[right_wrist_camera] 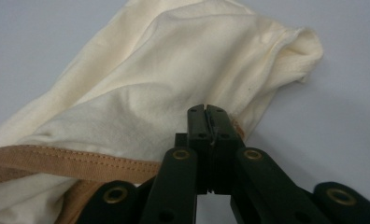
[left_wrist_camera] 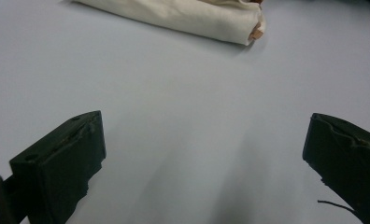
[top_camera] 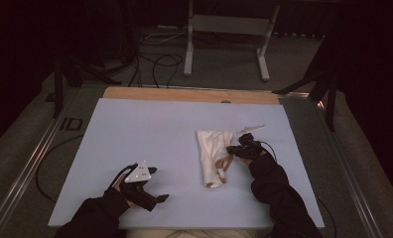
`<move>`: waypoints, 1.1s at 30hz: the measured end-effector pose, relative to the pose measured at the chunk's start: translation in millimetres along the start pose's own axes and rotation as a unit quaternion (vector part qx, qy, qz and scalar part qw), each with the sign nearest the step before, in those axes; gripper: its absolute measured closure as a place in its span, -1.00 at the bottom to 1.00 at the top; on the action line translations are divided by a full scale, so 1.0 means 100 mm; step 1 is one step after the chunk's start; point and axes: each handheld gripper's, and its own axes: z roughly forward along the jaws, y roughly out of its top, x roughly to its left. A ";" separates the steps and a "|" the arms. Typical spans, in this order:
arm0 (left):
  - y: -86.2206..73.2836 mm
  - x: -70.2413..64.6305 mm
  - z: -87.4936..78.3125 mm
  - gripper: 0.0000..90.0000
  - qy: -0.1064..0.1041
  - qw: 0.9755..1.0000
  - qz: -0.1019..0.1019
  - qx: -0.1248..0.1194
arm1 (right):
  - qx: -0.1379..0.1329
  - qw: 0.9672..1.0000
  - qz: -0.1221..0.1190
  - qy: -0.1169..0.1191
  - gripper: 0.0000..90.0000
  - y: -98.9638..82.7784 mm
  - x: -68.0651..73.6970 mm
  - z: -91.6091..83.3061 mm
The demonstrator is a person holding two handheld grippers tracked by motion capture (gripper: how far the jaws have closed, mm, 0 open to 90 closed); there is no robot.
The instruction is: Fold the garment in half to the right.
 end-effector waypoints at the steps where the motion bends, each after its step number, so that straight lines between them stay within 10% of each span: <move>1: -0.01 0.00 0.00 -0.99 0.000 1.000 -0.002 -0.001 | -0.002 1.000 -0.005 -0.003 1.00 0.01 0.01 -0.01; 20: -0.03 0.03 -0.01 -0.99 0.005 1.000 -0.008 -0.010 | -0.039 0.998 0.003 -0.041 1.00 -0.01 -0.16 -0.31; 33: -0.05 0.08 -0.06 -0.99 0.017 0.998 -0.013 -0.051 | -0.008 0.998 0.008 -0.057 1.00 -0.13 -0.23 -0.12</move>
